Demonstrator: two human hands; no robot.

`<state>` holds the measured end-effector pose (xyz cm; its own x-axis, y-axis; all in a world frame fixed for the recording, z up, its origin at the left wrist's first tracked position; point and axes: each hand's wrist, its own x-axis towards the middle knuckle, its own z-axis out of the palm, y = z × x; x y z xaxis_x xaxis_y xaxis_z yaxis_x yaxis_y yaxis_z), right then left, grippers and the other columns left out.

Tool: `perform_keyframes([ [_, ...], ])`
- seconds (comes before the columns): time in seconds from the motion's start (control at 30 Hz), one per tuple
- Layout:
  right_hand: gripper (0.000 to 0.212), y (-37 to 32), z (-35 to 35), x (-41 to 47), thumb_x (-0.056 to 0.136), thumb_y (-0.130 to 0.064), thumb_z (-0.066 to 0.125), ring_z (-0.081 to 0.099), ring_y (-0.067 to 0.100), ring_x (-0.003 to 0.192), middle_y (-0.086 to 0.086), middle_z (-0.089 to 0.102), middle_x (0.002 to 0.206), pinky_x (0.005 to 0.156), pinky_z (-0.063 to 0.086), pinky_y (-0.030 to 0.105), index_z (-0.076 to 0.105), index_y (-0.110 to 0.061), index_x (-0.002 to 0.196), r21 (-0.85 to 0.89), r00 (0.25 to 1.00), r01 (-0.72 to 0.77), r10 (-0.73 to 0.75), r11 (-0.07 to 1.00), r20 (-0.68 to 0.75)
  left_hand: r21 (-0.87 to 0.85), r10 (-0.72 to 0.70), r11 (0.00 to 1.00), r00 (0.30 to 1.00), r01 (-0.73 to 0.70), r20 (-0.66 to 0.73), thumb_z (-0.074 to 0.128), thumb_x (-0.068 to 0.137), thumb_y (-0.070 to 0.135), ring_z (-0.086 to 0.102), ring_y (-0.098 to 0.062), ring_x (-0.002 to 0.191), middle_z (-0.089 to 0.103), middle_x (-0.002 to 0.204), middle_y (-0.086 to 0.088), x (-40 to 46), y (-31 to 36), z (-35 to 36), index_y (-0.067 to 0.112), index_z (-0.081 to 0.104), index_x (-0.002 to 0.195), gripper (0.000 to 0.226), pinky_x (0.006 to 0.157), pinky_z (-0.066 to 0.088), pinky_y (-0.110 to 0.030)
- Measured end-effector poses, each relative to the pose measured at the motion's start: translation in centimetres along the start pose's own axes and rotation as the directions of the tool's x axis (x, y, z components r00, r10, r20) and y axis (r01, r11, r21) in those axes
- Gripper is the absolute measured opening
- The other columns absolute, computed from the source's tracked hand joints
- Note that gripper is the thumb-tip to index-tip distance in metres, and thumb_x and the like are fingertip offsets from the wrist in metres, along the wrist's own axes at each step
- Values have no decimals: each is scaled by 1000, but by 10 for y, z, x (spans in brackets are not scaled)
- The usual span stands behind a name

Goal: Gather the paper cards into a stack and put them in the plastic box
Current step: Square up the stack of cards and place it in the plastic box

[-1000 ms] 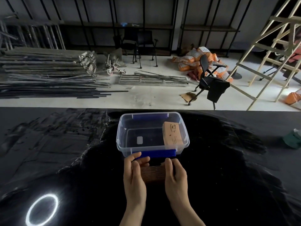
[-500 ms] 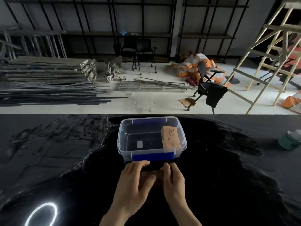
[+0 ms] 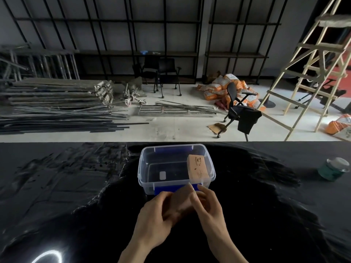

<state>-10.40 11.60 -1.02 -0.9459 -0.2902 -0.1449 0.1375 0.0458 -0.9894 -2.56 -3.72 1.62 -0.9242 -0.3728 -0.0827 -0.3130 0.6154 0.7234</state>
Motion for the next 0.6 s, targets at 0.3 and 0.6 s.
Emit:
perform_keyframes([
  [0.3,25,-32,5,-7,96,-8,69,77,22,95,6,81,98,81,63,35,67,-17,119,79,985,53,-65,996,159,-698,-293,675,955,239,44,83,84,18,78,-19,99,83,102,-2,-1,17,1,17,73,113,31,93,63,-42],
  [0.6,32,-36,19,16,98,-33,66,66,4,107,-16,71,116,93,58,30,60,-31,130,-464,927,376,-337,802,168,-801,-377,549,926,236,14,78,88,19,80,-27,93,84,96,-8,1,19,-26,12,77,108,20,87,61,-43],
])
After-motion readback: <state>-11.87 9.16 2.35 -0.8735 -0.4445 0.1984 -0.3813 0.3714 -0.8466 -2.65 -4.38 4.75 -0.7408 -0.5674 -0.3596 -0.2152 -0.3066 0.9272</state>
